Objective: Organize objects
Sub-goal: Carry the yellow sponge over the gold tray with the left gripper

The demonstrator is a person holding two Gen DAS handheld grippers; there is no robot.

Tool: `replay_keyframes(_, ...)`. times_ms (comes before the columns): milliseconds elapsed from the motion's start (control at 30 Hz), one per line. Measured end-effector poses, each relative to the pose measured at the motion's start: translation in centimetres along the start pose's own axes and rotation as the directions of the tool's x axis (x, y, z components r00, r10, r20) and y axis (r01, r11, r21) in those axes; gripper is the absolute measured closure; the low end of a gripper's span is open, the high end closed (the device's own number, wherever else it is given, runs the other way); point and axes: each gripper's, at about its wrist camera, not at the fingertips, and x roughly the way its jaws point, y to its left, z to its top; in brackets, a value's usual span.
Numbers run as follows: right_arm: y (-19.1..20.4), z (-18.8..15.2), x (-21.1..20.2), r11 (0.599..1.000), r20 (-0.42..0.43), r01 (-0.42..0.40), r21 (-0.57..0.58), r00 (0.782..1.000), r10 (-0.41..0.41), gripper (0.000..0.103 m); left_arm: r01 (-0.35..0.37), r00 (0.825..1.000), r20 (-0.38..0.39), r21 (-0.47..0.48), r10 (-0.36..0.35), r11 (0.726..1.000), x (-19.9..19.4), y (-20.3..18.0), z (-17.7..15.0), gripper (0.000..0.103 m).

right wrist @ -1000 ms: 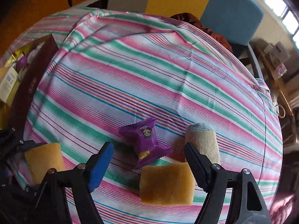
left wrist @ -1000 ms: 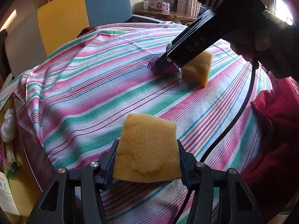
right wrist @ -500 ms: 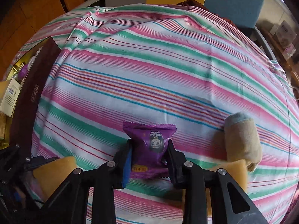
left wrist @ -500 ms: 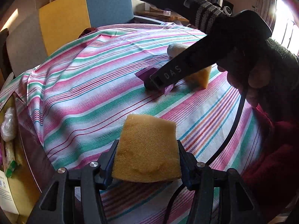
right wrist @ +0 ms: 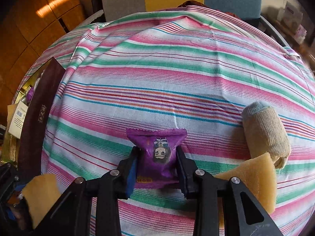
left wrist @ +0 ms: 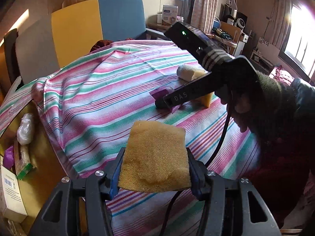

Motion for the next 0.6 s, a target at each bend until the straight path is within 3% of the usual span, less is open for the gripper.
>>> replay_keyframes(133, 0.3, -0.2, 0.0, 1.000, 0.010, 0.003, -0.006, 1.000, -0.002, 0.065, -0.008, 0.999, 0.051, -0.060, 0.011, 0.998, -3.0, 1.4, 0.5, 0.047)
replay_keyframes(300, 0.9, -0.2, 0.3, 0.999, 0.026, 0.020, -0.027, 0.999, -0.020, 0.065, -0.060, 0.992, 0.104, -0.133, 0.074, 0.989, -6.2, 4.0, 1.1, 0.047)
replay_keyframes(600, 1.8, -0.2, 0.5, 0.994, 0.046, 0.066, -0.084, 0.997, -0.062, 0.065, -0.164, 0.976, 0.103, -0.218, 0.190, 0.962, -8.1, 8.1, -0.2, 0.047)
